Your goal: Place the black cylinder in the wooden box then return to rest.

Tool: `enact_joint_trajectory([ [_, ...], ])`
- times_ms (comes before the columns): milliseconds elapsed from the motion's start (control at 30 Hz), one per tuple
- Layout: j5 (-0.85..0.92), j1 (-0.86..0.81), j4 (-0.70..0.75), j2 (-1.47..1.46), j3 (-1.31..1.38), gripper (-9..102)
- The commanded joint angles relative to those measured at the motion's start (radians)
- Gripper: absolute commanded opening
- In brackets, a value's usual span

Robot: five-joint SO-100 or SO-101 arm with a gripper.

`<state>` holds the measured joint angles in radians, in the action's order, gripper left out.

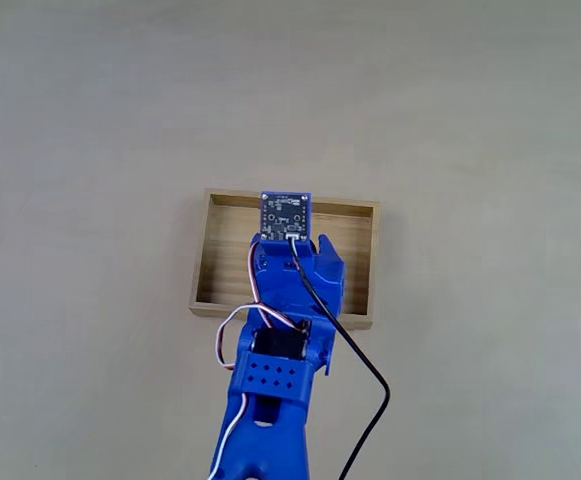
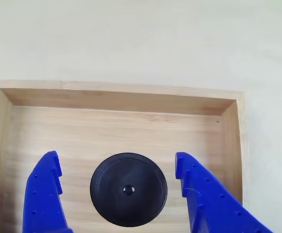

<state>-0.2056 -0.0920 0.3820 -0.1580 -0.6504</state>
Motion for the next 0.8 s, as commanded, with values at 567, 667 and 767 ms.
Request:
enact_joint_trajectory([
  [567, 0.029, -0.040, 0.245, -0.784, -0.221, 33],
  [667, 0.058, -0.048, 0.319, -0.904, -0.273, 32],
  [767, 0.092, -0.048, 0.416, -0.994, -0.295, 30],
])
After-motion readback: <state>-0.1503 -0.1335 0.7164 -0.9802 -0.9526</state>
